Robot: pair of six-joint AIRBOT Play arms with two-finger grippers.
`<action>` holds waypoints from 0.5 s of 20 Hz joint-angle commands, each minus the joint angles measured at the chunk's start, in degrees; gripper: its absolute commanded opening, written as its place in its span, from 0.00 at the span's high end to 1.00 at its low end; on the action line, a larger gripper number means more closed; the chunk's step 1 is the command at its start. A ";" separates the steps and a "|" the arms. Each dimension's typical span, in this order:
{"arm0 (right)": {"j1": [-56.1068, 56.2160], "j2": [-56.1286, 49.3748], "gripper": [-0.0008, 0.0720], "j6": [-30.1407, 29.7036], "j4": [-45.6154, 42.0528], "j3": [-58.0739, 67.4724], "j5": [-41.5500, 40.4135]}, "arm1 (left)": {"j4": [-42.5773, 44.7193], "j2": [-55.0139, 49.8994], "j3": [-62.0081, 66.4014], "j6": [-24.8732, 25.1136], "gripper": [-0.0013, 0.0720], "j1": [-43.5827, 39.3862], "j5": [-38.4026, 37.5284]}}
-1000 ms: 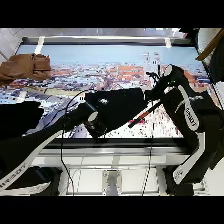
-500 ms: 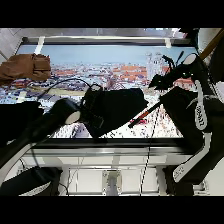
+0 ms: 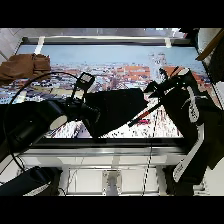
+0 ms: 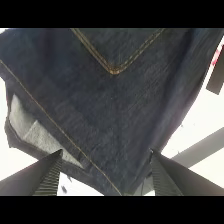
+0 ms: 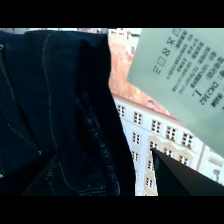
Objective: Fold the clothes and pants, and hang the long-sleeved shirts on hangers.
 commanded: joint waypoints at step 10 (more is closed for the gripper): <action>9.84 -2.97 0.45 0.33 0.85 -0.07 0.07 | 0.28 0.22 0.04 0.00 0.15 0.02 1.92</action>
